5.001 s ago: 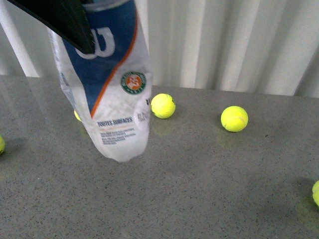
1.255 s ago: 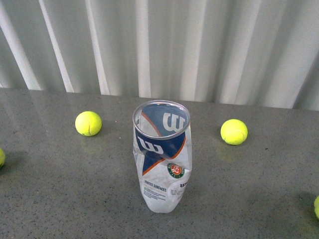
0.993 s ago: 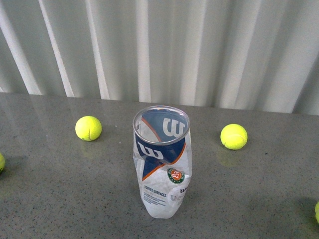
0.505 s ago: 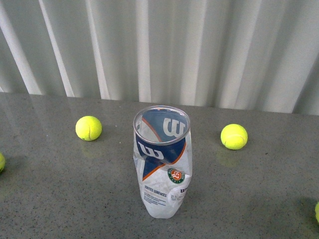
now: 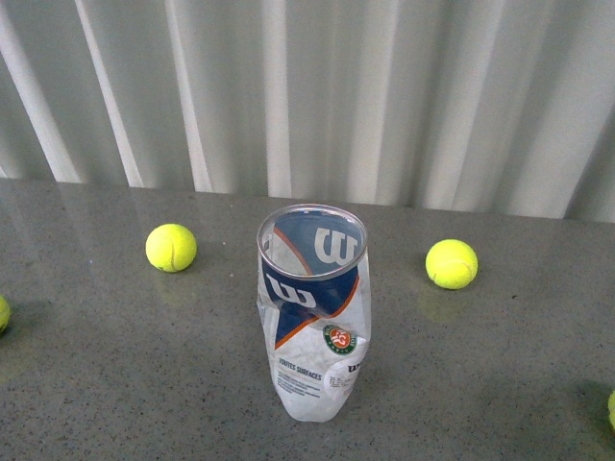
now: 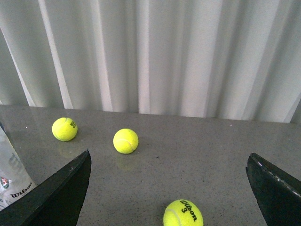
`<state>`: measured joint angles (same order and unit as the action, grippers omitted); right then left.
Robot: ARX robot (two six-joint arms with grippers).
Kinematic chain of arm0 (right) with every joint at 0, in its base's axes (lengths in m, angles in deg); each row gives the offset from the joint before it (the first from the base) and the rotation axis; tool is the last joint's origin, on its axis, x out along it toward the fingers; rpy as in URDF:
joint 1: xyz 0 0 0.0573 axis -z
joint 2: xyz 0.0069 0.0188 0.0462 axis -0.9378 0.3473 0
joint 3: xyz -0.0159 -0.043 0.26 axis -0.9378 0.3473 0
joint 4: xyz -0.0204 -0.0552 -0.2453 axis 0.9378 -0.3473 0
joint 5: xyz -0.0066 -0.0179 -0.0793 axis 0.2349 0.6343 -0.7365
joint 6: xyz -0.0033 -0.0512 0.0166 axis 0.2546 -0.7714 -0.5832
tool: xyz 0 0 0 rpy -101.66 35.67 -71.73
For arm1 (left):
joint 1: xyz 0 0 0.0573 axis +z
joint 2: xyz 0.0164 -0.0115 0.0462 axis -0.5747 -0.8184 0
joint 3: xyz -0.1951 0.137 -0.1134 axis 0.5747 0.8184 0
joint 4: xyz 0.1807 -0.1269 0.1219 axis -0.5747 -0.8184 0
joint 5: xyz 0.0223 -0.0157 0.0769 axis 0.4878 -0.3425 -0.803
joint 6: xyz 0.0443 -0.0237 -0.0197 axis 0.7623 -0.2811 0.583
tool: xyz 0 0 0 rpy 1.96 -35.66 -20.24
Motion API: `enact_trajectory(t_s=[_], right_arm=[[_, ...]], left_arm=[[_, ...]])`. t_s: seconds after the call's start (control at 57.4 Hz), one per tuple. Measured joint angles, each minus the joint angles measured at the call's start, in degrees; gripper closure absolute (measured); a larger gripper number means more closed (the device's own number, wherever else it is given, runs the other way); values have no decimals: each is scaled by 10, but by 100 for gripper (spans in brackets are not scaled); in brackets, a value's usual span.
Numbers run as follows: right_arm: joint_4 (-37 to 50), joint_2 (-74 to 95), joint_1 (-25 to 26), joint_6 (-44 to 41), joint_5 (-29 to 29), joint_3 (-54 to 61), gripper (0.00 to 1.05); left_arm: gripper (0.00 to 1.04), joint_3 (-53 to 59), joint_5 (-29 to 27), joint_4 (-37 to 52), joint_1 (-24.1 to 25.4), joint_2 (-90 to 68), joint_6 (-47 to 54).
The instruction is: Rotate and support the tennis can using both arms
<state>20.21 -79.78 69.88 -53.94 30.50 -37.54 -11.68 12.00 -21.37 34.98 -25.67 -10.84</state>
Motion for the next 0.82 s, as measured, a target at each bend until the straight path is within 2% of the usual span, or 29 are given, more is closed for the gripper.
enact_trajectory(t_s=[0.314, 0.819], right_arm=[[0, 0, 0, 0, 0, 0, 7], [0, 0, 0, 0, 0, 0, 7]], left_arm=[[100, 0, 0, 0, 0, 0, -1], [9, 0, 0, 0, 0, 0, 0]])
